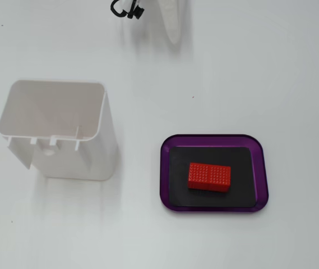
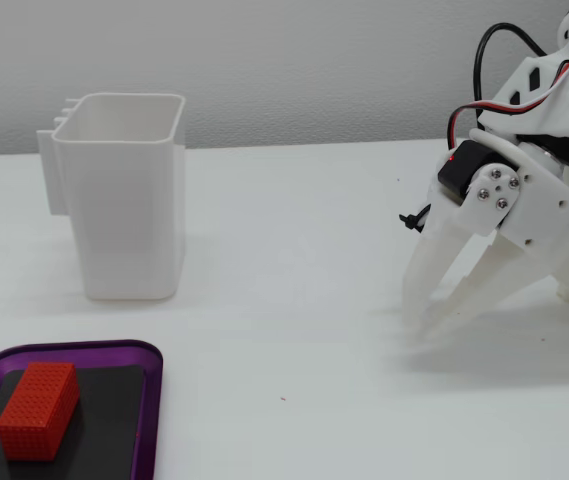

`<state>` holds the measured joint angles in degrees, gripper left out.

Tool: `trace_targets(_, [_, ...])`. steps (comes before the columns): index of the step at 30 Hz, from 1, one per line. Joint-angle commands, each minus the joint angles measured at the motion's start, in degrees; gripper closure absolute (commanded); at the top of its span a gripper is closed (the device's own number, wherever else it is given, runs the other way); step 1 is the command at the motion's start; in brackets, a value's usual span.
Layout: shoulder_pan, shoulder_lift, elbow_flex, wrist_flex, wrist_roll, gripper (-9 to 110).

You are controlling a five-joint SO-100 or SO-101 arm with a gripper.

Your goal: Pick up the cube and place it in the box.

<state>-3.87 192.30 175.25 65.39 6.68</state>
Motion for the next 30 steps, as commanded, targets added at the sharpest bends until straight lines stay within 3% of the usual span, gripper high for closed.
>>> trace_targets(1, [-0.1, 3.7, 0.4, 0.2, 0.1, 102])
trace_targets(30, [2.8, 3.7, 0.4, -0.5, 0.2, 102])
